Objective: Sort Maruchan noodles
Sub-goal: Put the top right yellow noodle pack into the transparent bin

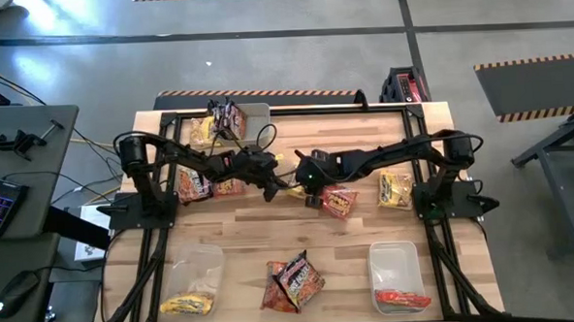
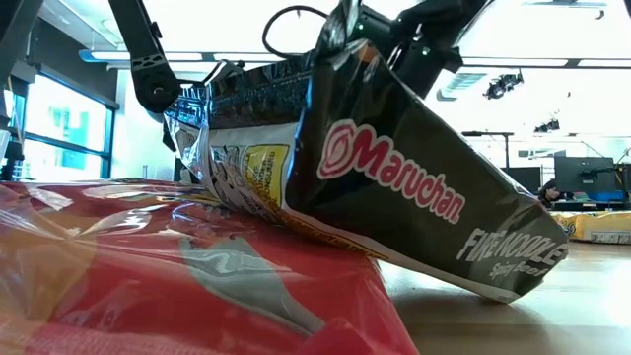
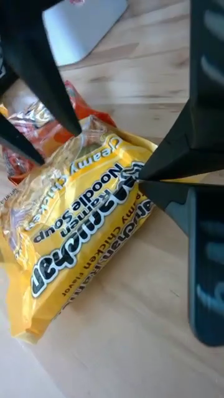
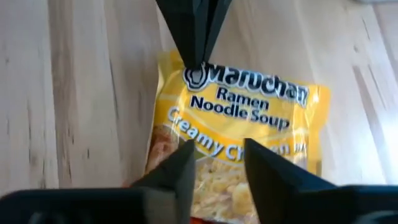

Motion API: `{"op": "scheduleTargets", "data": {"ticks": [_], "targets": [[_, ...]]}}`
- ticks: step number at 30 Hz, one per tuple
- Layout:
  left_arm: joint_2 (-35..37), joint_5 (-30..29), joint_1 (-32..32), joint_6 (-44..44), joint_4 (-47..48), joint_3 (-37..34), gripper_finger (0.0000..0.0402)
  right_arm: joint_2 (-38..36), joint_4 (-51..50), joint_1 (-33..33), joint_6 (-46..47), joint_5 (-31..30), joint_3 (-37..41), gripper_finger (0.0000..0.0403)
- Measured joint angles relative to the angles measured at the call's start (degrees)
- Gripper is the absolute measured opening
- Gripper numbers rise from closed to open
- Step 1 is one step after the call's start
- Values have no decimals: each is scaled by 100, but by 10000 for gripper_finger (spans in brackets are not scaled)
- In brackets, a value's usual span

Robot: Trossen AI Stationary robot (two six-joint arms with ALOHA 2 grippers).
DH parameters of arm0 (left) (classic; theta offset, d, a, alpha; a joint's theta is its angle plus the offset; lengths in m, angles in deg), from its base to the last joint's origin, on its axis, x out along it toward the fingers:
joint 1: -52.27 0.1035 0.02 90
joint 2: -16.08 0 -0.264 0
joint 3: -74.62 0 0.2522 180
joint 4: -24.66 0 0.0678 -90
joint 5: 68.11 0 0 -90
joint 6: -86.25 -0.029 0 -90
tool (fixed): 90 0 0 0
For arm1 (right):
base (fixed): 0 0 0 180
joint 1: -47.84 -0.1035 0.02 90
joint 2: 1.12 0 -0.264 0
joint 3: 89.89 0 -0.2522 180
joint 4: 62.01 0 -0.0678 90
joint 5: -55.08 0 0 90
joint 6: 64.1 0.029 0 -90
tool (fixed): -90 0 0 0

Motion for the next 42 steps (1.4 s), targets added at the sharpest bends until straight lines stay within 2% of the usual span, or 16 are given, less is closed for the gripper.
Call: {"op": "scheduleTargets", "data": {"ticks": [7, 13, 18, 21, 29, 38, 42], "targets": [[2, 247, 7, 561, -537, -2, 1, 0, 16, -553, 657, -710, 0, 232], [4, 285, 7, 885, -1037, 0, 0, 0, 153, -1072, 1342, -1736, 0, 279], [4, 251, 7, 1003, -1210, 0, 0, 0, 152, -1349, 2140, -3038, 0, 284], [6, 243, 7, 1058, -1381, 24, 0, 32, 156, -1483, 2334, -3615, -1, 284], [6, 231, -4, 1027, -1334, 361, 0, 432, 340, -1693, 2817, -3802, -7, 284], [6, 217, -65, 1027, -1326, 474, 0, 757, 347, -1623, 4902, -4851, 0, 284], [6, 199, -139, 1017, -1304, 474, 0, 837, 436, -1551, 5169, -4922, 0, 284]]}}
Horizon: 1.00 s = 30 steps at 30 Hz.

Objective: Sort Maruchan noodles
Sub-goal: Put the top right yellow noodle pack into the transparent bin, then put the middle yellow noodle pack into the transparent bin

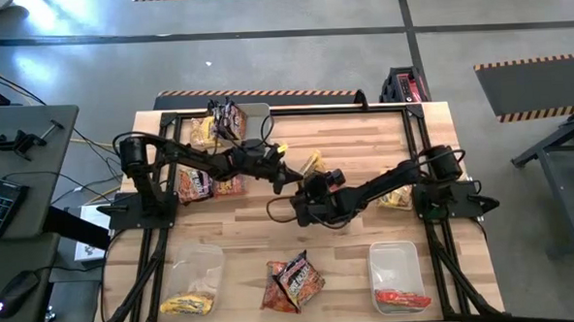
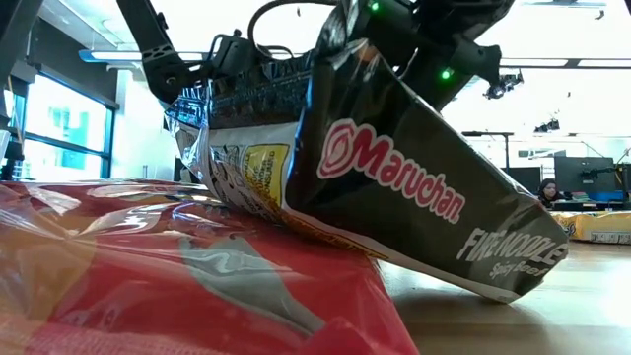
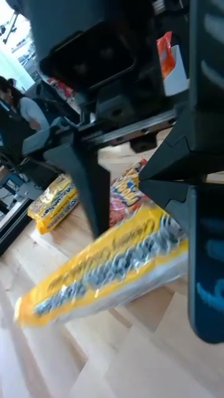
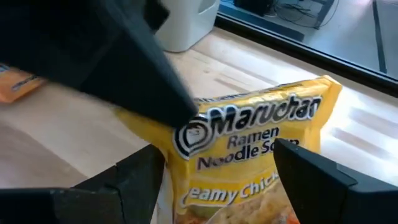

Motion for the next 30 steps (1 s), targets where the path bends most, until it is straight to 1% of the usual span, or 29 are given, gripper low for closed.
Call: {"op": "scheduleTargets", "data": {"ticks": [6, 8, 10, 13, 16, 18, 20, 22, 25, 30], "targets": [[0, 0, -63, -55, -1, 0, 0, 25, -15, -7, 88, 21, 0, 280], [0, 0, -85, -138, -2, 0, 0, 25, -30, -4, 70, 91, 0, 273], [0, 38, -97, -311, 6, 0, 0, 25, -87, -3, -60, 286, 0, 260], [2, 322, -99, -795, 132, 0, 0, 25, -233, -3, -764, 626, 0, 234], [2, 382, -95, -1448, 600, 0, 2, 25, -341, 31, -1842, 1333, 0, 207], [2, 374, -95, -1847, 1083, 0, 8, 23, -410, 72, -2482, 1925, 0, 193], [2, 269, -121, -2163, 1635, 0, 21, 22, -484, 117, -2996, 2325, 0, 182], [2, -33, -200, -2394, 2125, 0, 37, -8, -523, 139, -3435, 2533, -2, 174], [85, -638, -408, -2729, 2670, -2, 67, -119, -651, 143, -3937, 2573, -2, 164], [248, -2167, -870, -2997, 3030, 3, 114, -423, -956, 222, -4217, 2387, -2, 153]]}}
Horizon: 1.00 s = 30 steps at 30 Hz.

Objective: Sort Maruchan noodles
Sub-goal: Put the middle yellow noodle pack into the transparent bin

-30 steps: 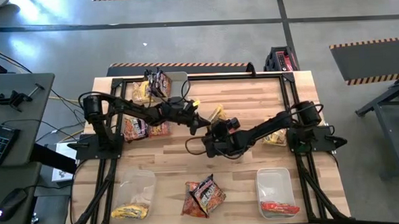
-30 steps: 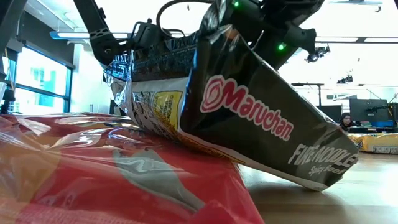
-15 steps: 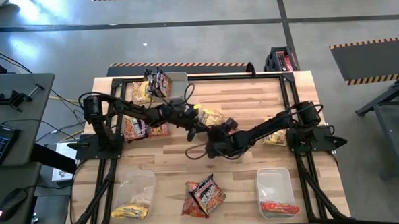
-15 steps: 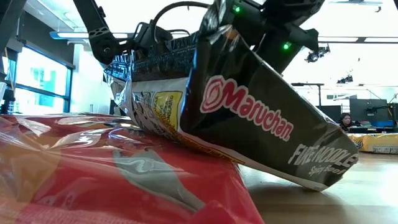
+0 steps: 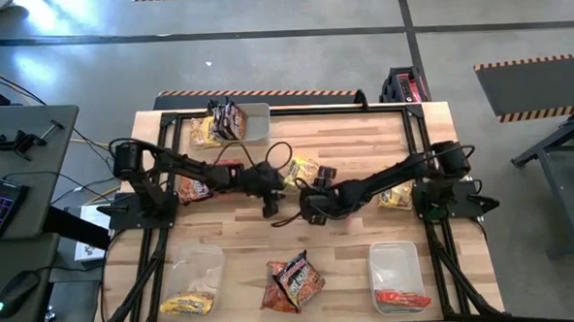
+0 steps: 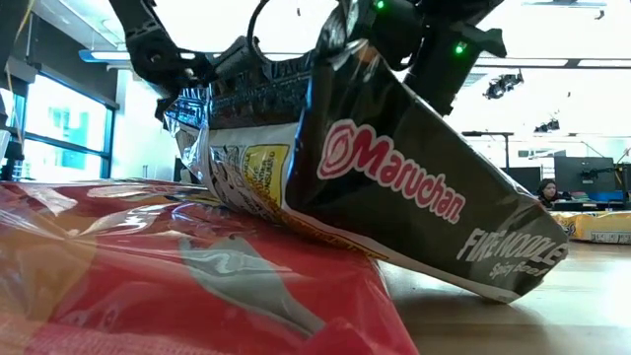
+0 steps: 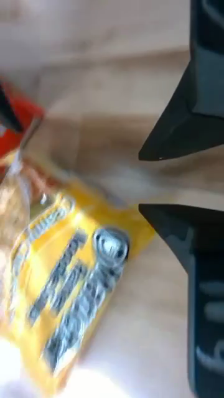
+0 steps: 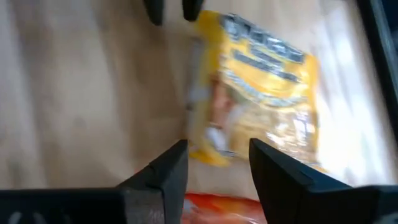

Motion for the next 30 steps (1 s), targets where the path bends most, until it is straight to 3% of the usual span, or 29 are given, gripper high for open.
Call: {"op": "scheduleTargets", "data": {"ticks": [3, 12, 19, 24, 30], "targets": [[-1, -814, -115, 294, 313, -3, 134, -133, -175, 73, -57, -51, 0, 151], [-89, -846, 102, 688, 260, -3, 170, -444, -228, 61, -352, 7, 2, 151], [-405, 79, 241, 479, -629, -7, 176, -477, -71, 63, -297, 219, 2, 151], [-664, 538, 350, 540, -922, 12, 135, -477, 58, 2, -295, 488, 2, 150], [-716, 601, 346, 401, -1238, -6, 33, -477, 27, 60, 46, 627, 2, 151]]}}
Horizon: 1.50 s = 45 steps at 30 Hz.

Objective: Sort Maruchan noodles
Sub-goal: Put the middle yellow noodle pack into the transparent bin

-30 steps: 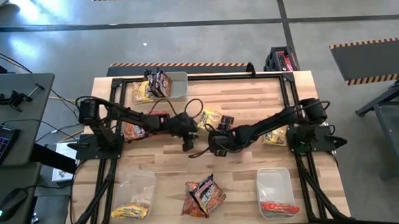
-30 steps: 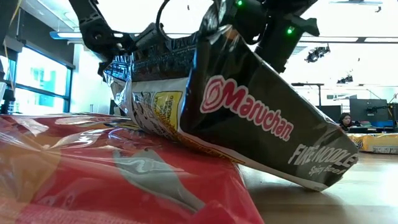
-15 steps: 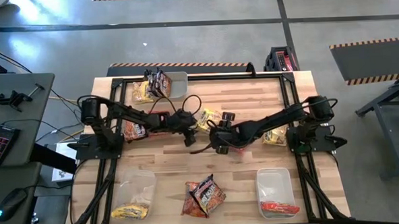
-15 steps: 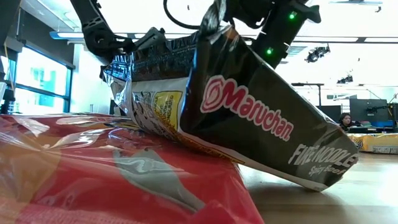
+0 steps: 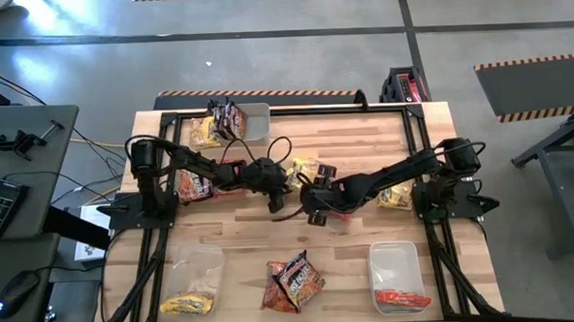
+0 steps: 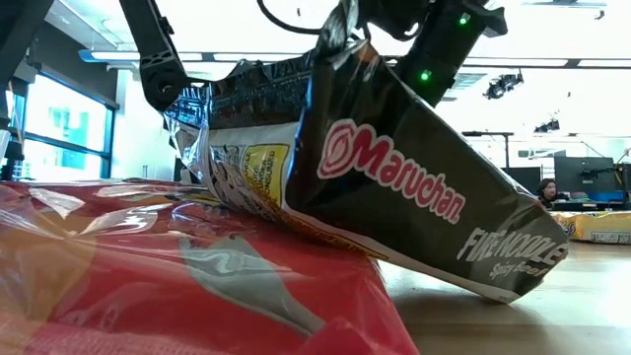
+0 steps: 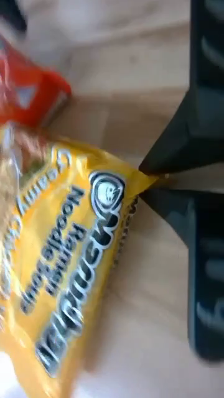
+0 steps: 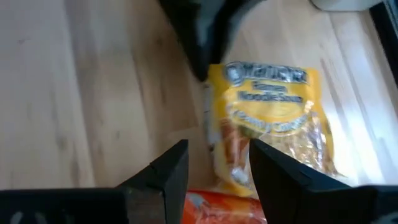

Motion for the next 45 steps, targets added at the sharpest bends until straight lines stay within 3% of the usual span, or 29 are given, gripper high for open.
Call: {"op": "scheduleTargets", "data": {"ticks": [2, 7, 12, 18, 21, 24, 32, 45], "targets": [[-1, 97, 5, -6, -154, -6, 9, 0, -19, 49, 106, 6, 0, 151], [3, 705, 34, 195, -394, -4, 3, 56, -56, 122, 150, 85, 0, 159], [5, 1054, 39, 687, -1053, -3, 1, 173, -146, 68, 268, 51, 2, 228], [5, 1297, 151, 943, -1369, 1, 1, 374, -121, -103, 251, -860, 2, 327], [7, 1344, 183, 940, -1411, 1, 0, 542, -53, -180, -22, -1491, 2, 349], [9, 1480, 206, 945, -1477, 1, 0, 733, 44, -200, -279, -1697, 2, 353], [13, 1619, 210, 945, -1564, 1, 0, 970, 224, -33, -390, -1892, 2, 310], [87, 1794, 212, 796, -1546, 1, 0, 949, 430, -28, -428, -1780, 2, 145]]}}
